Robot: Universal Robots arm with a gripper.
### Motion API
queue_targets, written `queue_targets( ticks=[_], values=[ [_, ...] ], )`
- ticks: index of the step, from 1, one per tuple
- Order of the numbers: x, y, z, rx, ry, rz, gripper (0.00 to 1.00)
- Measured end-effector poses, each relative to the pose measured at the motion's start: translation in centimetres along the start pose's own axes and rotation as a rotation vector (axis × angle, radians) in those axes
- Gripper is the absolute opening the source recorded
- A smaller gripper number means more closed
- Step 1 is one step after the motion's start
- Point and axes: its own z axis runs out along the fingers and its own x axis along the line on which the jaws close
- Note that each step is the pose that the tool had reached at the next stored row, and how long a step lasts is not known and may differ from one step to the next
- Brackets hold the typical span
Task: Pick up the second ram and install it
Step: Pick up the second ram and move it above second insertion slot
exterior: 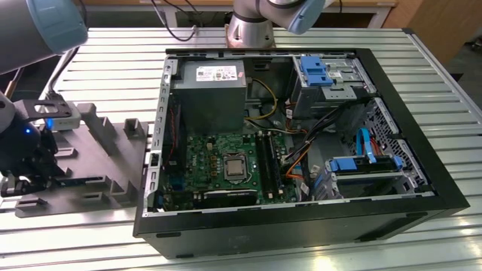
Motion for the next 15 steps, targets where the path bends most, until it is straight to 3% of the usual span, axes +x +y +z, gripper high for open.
queue_targets(
  ticks=[5, 12, 14, 15],
  values=[
    [0.01, -0.01, 0.40, -0.0004, 0.0037, -0.006, 0.31],
    [0.01, -0.01, 0.43, -0.0004, 0.0041, -0.008, 0.31],
    [0.01, -0.01, 0.43, -0.0004, 0.0041, -0.008, 0.30],
    [0.01, -0.01, 0.43, -0.0004, 0.0040, -0.008, 0.23]
  ],
)
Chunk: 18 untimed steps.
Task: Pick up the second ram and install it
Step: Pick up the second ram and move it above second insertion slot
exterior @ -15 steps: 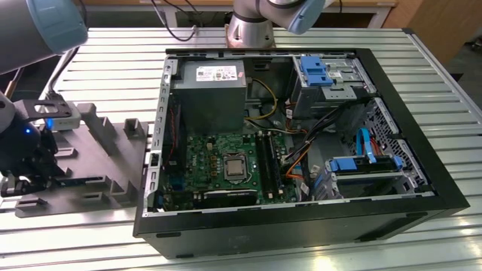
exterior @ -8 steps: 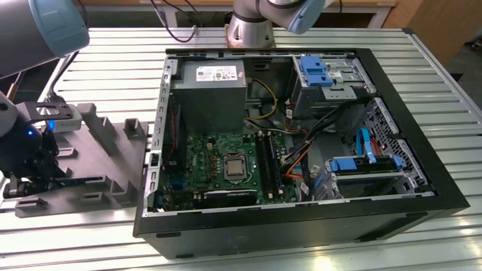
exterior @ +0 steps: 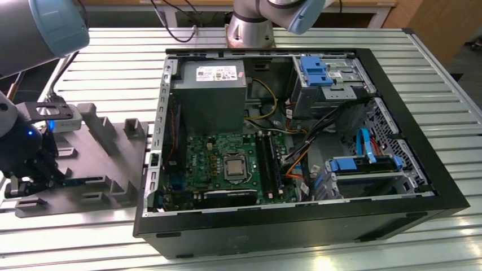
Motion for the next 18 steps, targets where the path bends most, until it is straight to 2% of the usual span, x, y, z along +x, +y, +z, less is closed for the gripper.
queue_targets(
  ticks=[18],
  values=[
    [0.00, 0.00, -0.08, 0.0000, 0.0000, 0.000, 0.23]
  ],
)
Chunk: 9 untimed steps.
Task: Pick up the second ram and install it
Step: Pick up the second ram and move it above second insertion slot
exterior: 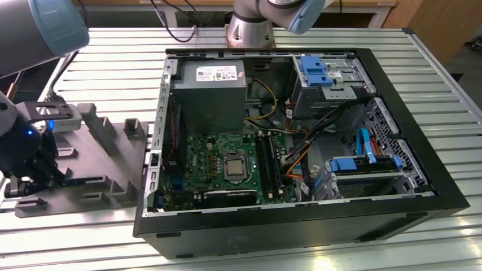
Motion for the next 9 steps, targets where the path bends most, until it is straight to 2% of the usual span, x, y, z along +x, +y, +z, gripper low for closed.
queue_targets(
  ticks=[5, 7, 9],
  values=[
    [0.00, 0.00, -0.01, 0.0000, 0.0001, 0.000, 0.21],
    [0.00, 0.00, -0.02, 0.0000, 0.0000, 0.000, 0.11],
    [0.00, 0.00, -0.02, 0.0000, 0.0000, 0.000, 0.11]
  ],
)
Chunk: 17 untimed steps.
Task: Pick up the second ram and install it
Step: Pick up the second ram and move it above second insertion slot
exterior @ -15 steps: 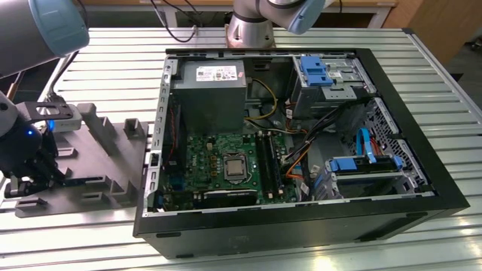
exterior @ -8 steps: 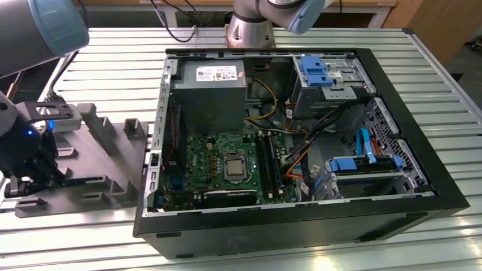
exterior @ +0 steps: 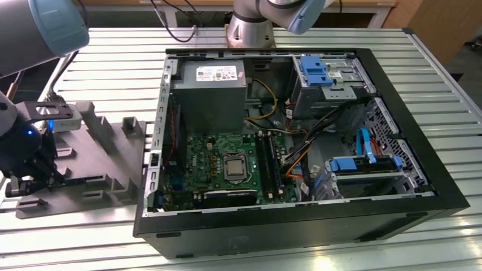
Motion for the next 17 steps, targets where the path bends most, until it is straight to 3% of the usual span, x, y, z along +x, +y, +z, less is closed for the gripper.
queue_targets(
  ticks=[7, 11, 17],
  values=[
    [0.00, 0.00, -0.01, 0.0002, -0.0002, 0.004, 0.11],
    [0.00, 0.00, 0.00, 0.0012, -0.0032, 0.073, 0.11],
    [0.01, 0.00, -0.01, 0.0013, -0.0055, 0.079, 0.11]
  ],
)
